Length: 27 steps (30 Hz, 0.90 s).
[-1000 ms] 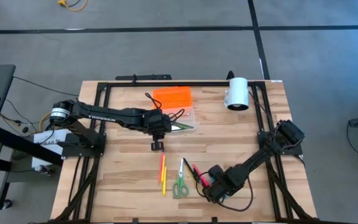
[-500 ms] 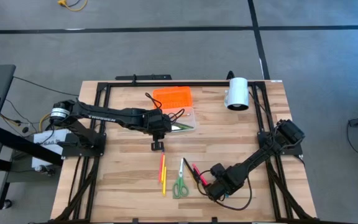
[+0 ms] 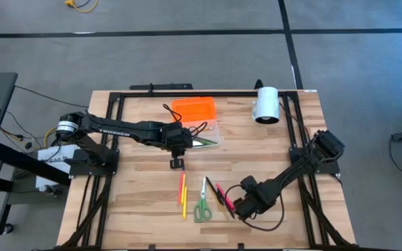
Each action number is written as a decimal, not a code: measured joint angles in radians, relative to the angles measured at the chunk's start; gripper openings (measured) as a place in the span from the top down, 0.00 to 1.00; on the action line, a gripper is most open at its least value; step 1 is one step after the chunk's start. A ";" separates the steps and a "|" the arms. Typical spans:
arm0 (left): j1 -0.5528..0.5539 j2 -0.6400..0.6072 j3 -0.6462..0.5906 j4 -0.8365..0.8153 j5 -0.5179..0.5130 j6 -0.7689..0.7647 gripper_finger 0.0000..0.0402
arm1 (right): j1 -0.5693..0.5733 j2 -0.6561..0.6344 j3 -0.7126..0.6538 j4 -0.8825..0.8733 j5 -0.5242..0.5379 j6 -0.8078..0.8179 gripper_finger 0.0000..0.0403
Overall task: Pick & place school supplies into a supply box
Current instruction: Put the blue pen into the supply box
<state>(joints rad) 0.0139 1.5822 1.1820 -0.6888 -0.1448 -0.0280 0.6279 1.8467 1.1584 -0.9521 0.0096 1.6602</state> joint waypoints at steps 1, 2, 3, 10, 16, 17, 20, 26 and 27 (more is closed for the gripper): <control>0.000 0.000 0.000 0.000 0.000 0.000 0.86 | -0.004 -0.006 0.000 -0.009 0.006 -0.012 0.92; 0.000 0.000 0.000 0.000 0.000 -0.002 0.86 | -0.009 -0.013 0.000 -0.012 0.019 -0.017 0.92; 0.000 0.000 0.000 0.000 0.000 -0.003 0.86 | -0.015 -0.022 0.000 -0.014 0.034 -0.019 0.92; 0.000 0.000 0.000 -0.001 0.000 -0.021 0.86 | -0.070 -0.084 0.002 -0.020 0.154 -0.105 0.93; 0.000 0.000 0.000 -0.021 0.001 -0.073 0.86 | -0.167 -0.141 0.003 -0.022 0.250 -0.299 0.93; 0.000 0.000 0.000 -0.031 0.000 -0.091 0.86 | -0.188 -0.150 0.004 -0.020 0.263 -0.340 0.93; 0.000 0.000 0.000 -0.066 -0.015 -0.137 0.86 | -0.260 -0.176 0.004 -0.012 0.290 -0.473 0.93; -0.023 -0.020 0.000 -0.102 -0.021 -0.211 0.86 | -0.412 -0.212 0.004 0.076 0.314 -0.788 0.93; -0.032 -0.032 0.000 -0.102 -0.024 -0.223 0.86 | -0.436 -0.216 0.005 0.095 0.314 -0.838 0.93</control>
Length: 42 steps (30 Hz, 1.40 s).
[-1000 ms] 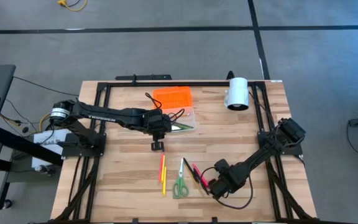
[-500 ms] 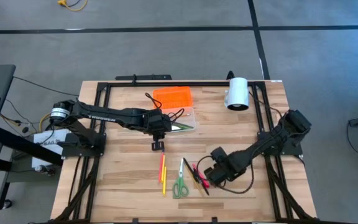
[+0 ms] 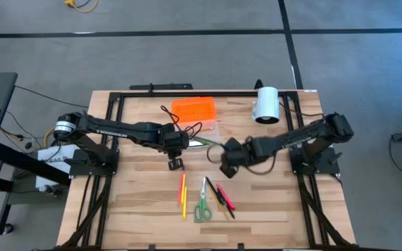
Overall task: Pick & place school supplies into a supply box
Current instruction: Put the blue pen into the supply box
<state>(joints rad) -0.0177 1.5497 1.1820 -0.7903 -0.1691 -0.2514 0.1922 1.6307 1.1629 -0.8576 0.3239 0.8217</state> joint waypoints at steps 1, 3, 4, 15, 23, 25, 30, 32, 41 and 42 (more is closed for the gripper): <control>-0.009 -0.012 0.000 -0.001 -0.010 -0.014 0.86 | -0.024 -0.003 0.000 0.020 -0.001 -0.049 0.93; -0.032 -0.042 0.000 -0.002 -0.041 -0.043 0.86 | -0.070 -0.004 0.001 0.060 -0.005 -0.139 0.93; -0.043 -0.060 0.000 -0.005 -0.062 -0.060 0.86 | -0.092 -0.004 0.001 0.076 -0.008 -0.181 0.92; -0.197 -0.257 0.000 -0.156 -0.360 -0.375 0.86 | -0.285 0.000 0.001 0.297 -0.126 -0.540 0.92; -0.353 -0.269 0.000 -0.291 -0.523 -0.647 0.86 | -0.369 0.013 0.001 0.460 -0.227 -0.648 0.94; -0.381 -0.258 0.000 -0.297 -0.557 -0.688 0.86 | -0.381 0.016 0.001 0.493 -0.241 -0.663 0.93; -0.425 -0.254 0.000 -0.298 -0.609 -0.723 0.86 | -0.402 0.057 0.003 0.553 -0.266 -0.688 0.92; -0.427 -0.254 0.000 -0.299 -0.617 -0.726 0.86 | -0.404 0.085 0.003 0.567 -0.289 -0.690 0.93; -0.428 -0.254 -0.001 -0.304 -0.614 -0.717 0.86 | -0.384 0.191 0.040 0.574 -0.299 -0.692 0.90; -0.428 -0.254 -0.001 -0.306 -0.614 -0.716 0.86 | -0.384 0.203 0.049 0.575 -0.299 -0.692 0.90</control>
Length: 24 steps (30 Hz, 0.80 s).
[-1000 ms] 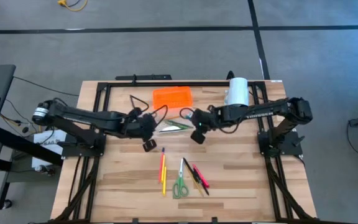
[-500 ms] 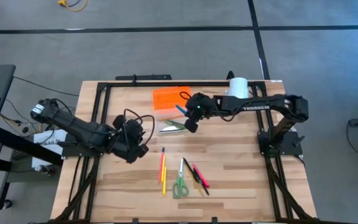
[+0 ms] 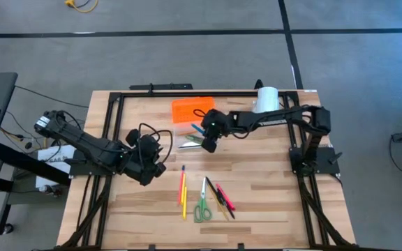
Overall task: Pick & place school supplies into a supply box
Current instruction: Put the blue pen into the supply box
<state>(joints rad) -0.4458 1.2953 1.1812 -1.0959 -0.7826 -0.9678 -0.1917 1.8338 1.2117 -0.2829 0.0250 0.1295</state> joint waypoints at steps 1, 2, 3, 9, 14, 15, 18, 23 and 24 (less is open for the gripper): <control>0.000 0.000 0.000 -0.004 0.000 0.000 0.86 | 0.000 0.009 0.006 0.003 0.000 -0.001 0.90; 0.000 0.000 0.000 -0.012 0.000 0.000 0.86 | 0.000 0.016 0.010 -0.003 0.000 -0.005 0.90; 0.000 0.000 0.000 -0.017 0.003 0.000 0.86 | 0.000 0.024 0.018 -0.003 0.000 -0.008 0.90; 0.000 0.000 -0.001 -0.022 0.011 0.000 0.86 | 0.000 0.037 0.034 0.000 0.002 -0.044 0.88; 0.000 0.000 -0.001 -0.022 0.011 0.001 0.86 | -0.008 0.037 0.034 -0.010 0.003 -0.078 0.86; 0.000 0.000 -0.001 -0.022 0.011 0.001 0.86 | -0.010 0.037 0.034 -0.017 0.003 -0.078 0.85; 0.000 0.000 -0.001 -0.022 0.011 0.001 0.86 | -0.014 0.037 0.034 -0.032 0.003 -0.078 0.82; 0.000 0.000 -0.001 -0.021 0.011 0.002 0.86 | -0.014 0.037 0.034 -0.034 0.003 -0.065 0.73; 0.000 0.000 -0.001 -0.021 0.011 0.002 0.86 | -0.014 0.037 0.034 -0.035 0.003 -0.058 0.71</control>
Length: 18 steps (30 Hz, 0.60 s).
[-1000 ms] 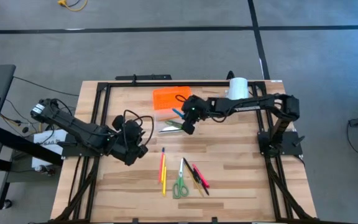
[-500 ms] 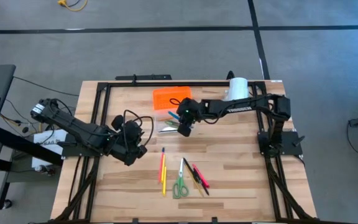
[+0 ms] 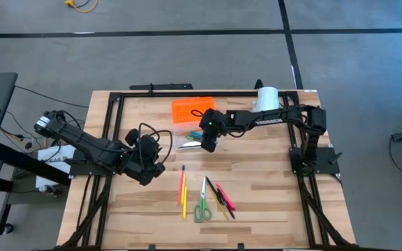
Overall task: Pick & place school supplies into a supply box
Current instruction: Put the blue pen into the supply box, then put the pink pencil into the supply box
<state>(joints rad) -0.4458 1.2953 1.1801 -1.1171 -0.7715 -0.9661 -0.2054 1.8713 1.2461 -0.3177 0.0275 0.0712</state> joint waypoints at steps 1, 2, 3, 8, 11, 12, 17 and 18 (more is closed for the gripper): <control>0.000 0.000 0.000 0.000 0.000 -0.001 0.86 | 0.000 0.000 0.000 -0.001 0.000 0.006 0.69; 0.000 0.000 0.000 0.000 0.001 -0.006 0.86 | 0.000 0.000 0.000 -0.003 0.000 0.013 0.68; 0.000 0.000 0.000 0.001 0.005 -0.012 0.86 | 0.000 -0.001 0.000 -0.003 0.000 0.021 0.66; -0.001 0.000 0.000 0.023 0.054 -0.050 0.86 | 0.039 -0.064 0.000 -0.014 0.000 0.043 0.63; -0.008 0.008 -0.013 0.075 0.061 -0.067 0.86 | 0.080 -0.122 0.000 -0.032 0.000 0.016 0.63; -0.014 0.008 -0.026 0.099 0.061 -0.071 0.86 | 0.094 -0.144 0.000 -0.044 -0.001 -0.001 0.64; -0.031 0.007 -0.131 0.316 0.091 -0.126 0.86 | 0.164 -0.265 0.000 -0.116 0.003 -0.087 0.67; -0.034 0.009 -0.156 0.365 0.100 -0.146 0.86 | 0.175 -0.291 -0.003 -0.137 0.008 -0.095 0.68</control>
<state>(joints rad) -0.4794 1.3039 1.0237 -0.7520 -0.6720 -1.1116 -0.0306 1.5804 1.2428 -0.4551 0.0355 -0.0235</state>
